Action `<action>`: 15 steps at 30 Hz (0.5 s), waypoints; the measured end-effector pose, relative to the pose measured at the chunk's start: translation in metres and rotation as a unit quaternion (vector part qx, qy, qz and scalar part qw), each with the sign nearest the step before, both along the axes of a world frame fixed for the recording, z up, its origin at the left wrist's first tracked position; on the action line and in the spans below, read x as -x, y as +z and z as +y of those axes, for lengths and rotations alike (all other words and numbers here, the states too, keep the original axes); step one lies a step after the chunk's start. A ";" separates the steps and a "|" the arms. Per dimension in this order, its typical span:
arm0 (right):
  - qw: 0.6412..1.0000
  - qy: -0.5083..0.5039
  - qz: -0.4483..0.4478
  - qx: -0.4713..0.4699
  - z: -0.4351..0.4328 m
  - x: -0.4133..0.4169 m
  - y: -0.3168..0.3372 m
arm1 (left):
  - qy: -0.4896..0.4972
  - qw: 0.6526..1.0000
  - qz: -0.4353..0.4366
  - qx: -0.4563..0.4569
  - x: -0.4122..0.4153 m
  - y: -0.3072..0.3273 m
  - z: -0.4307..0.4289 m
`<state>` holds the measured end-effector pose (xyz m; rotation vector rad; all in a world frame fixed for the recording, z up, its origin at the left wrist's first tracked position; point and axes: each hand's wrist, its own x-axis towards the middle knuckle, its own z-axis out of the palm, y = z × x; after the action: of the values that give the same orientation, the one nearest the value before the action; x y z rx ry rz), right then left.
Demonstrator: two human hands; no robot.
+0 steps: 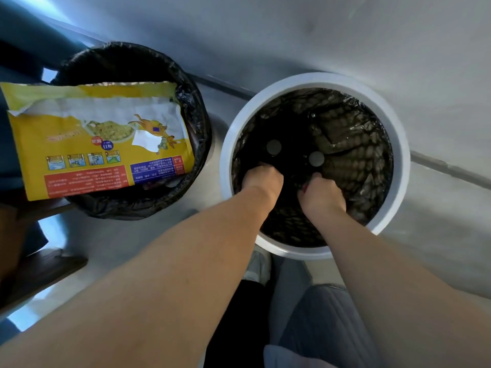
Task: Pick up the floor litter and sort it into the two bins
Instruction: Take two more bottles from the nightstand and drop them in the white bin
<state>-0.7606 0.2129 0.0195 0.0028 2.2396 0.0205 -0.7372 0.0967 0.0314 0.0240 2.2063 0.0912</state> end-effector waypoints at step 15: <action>0.995 0.076 0.054 0.029 0.004 -0.021 0.034 | -0.095 0.991 -0.096 0.026 -0.032 0.042 0.006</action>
<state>-0.7393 0.2172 0.0538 -0.2020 2.3423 0.0375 -0.7050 0.1026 0.0731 0.1885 2.0023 -0.0670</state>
